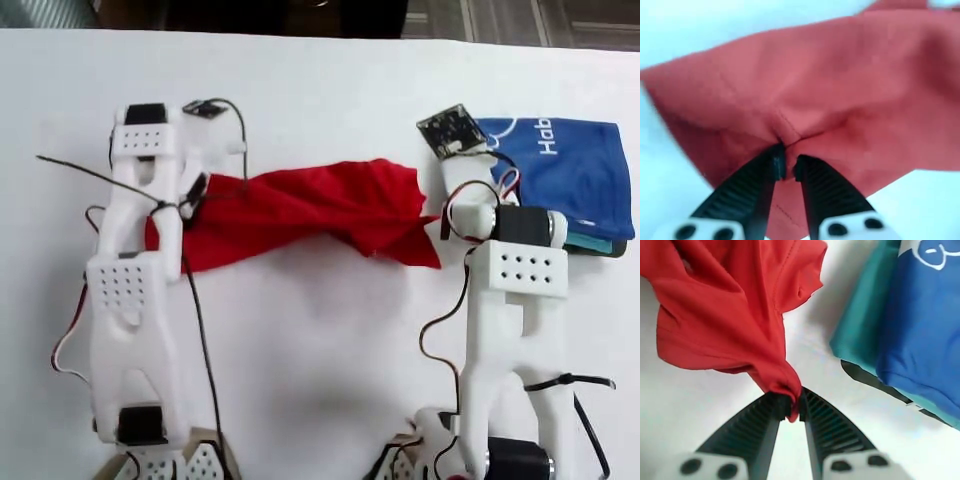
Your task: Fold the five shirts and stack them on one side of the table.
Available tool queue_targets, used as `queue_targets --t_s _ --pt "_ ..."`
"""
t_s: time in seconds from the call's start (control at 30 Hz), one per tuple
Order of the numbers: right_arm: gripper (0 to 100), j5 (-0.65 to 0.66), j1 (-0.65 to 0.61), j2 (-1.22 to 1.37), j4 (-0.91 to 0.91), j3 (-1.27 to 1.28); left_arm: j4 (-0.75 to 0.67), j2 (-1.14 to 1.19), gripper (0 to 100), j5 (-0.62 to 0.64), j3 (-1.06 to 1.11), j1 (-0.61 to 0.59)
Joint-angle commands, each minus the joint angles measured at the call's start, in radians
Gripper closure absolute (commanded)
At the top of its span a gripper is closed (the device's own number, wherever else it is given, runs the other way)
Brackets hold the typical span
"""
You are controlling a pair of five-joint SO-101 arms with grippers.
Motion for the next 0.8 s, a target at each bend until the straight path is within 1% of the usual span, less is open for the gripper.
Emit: queue_targets --t_s 0.0,0.17,0.37,0.57,0.77 --pt "97.8 -0.068 0.004 -0.053 -0.048 -0.023 0.025 -0.064 97 0.005 -0.071 -0.02" --pt "97.8 -0.075 0.005 -0.051 -0.122 -0.075 0.025 -0.264 97 0.005 0.005 -0.026" --pt "97.8 -0.081 0.004 -0.074 -0.113 -0.176 0.025 -0.578 97 0.0 0.196 -0.029" --pt "97.8 -0.078 0.004 -0.285 -0.111 -0.23 0.021 -0.927 97 -0.002 0.343 -0.029" --pt "97.8 -0.074 0.005 -0.562 -0.085 -0.227 0.02 -1.257 97 -0.002 0.398 -0.029"
